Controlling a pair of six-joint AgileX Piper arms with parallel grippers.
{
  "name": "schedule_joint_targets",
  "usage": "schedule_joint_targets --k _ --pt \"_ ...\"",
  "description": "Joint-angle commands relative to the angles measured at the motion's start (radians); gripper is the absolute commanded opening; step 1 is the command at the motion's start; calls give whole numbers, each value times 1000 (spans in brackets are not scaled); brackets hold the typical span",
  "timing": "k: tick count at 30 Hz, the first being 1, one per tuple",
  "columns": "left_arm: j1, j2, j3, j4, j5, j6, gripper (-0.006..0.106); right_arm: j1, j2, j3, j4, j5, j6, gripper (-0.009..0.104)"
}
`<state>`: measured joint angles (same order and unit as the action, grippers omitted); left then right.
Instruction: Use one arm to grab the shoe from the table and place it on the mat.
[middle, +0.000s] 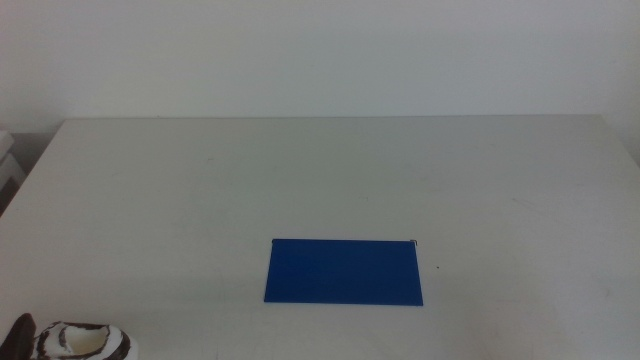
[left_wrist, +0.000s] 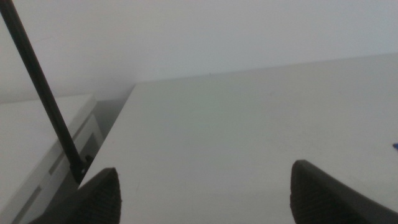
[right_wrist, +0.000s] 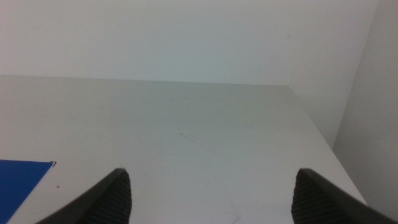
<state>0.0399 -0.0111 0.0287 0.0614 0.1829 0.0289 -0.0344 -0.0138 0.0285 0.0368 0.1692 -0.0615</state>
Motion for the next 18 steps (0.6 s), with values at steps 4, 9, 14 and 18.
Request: schedule_joint_targets --k 4,9,14,18 --pt "2 -12 -39 -5 -89 -13 93 -5 -21 -10 -8 -79 -13 66" --pt "1 63 -125 -24 -56 -13 93 -5 -21 -10 -8 -79 -13 66" --pt "1 155 -231 -24 16 -13 93 -5 -21 -10 -8 -79 -13 66" --pt "1 217 -335 -24 74 -13 93 -5 -21 -10 -8 -79 -13 66"
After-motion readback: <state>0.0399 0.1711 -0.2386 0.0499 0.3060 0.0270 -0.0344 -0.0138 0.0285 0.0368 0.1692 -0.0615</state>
